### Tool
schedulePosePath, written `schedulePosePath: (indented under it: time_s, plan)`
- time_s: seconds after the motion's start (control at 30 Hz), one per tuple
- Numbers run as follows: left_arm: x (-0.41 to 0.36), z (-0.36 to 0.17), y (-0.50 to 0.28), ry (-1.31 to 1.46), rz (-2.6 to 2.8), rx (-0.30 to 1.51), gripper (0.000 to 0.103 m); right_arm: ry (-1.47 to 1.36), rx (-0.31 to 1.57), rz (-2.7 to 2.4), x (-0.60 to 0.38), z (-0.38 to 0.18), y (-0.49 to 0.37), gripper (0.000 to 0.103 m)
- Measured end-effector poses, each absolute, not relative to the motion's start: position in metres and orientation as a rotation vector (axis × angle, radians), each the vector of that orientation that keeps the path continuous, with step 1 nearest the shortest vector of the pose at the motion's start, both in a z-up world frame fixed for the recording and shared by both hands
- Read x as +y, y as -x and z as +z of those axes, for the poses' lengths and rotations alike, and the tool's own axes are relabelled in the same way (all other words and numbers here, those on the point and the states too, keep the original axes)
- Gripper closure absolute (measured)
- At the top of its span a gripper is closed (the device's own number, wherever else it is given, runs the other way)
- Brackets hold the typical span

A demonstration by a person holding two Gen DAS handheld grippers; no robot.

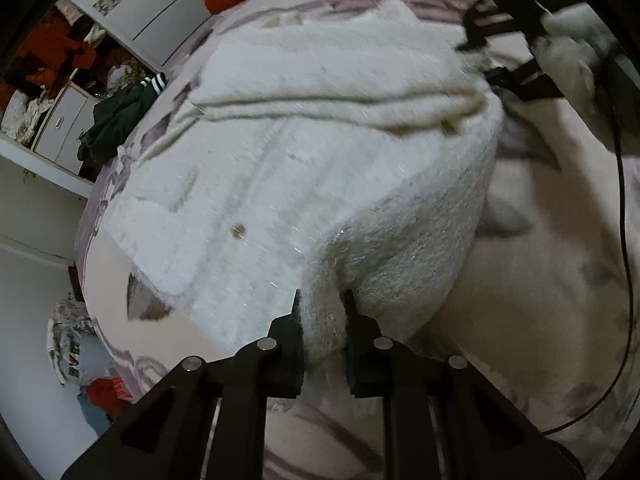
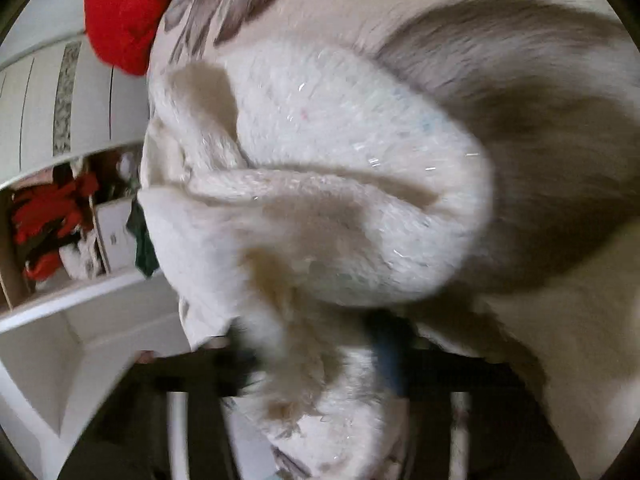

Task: Fold large clothes

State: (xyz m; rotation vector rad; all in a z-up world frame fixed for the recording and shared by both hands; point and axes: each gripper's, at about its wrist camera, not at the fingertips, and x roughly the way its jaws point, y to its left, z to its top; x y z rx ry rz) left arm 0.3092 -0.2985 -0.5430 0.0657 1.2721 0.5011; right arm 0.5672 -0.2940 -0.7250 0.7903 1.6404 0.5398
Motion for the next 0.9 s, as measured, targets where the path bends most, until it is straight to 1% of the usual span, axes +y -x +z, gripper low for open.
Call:
schedulePosePath:
  time_s: [0.03,0.13,0.23,0.3,0.4,0.47,0.5,0.6,0.7,0.83,0.9]
  plan:
    - [-0.289,-0.536,-0.307,-0.047,0.499,1.26,0.091,-0.776,1.626,0.521,-0.292,-0.715,-0.567,0.078]
    - [-0.261,-0.517,-0.302,-0.007,0.488,1.228,0.091,-0.717,1.581,0.48,-0.275,-0.669,-0.565,0.084]
    - [-0.224,-0.495,-0.294,0.035,0.468,1.197,0.091,-0.656,1.552,0.465,-0.255,-0.623,-0.569,0.085]
    - [-0.195,-0.48,-0.289,0.069,0.456,1.184,0.091,-0.597,1.547,0.446,-0.231,-0.573,-0.57,0.085]
    - [-0.137,-0.46,-0.283,0.152,0.446,1.177,0.091,-0.514,1.559,0.42,-0.18,-0.519,-0.58,0.085]
    - [-0.085,-0.451,-0.28,0.22,0.459,1.175,0.091,-0.449,1.562,0.415,-0.135,-0.501,-0.592,0.085]
    - [-0.071,-0.45,-0.28,0.243,0.468,1.176,0.092,-0.41,1.564,0.414,-0.102,-0.492,-0.598,0.085]
    - [-0.001,-0.46,-0.277,0.333,0.496,1.191,0.092,-0.288,1.587,0.412,-0.01,-0.486,-0.617,0.085]
    - [0.065,-0.493,-0.277,0.399,0.51,1.211,0.092,-0.158,1.609,0.396,0.077,-0.5,-0.633,0.086]
    - [0.128,-0.556,-0.283,0.487,0.48,1.279,0.09,-0.006,1.65,0.325,0.166,-0.56,-0.648,0.086]
    - [0.149,-0.582,-0.283,0.571,0.407,1.313,0.085,0.047,1.69,0.309,0.185,-0.586,-0.65,0.084]
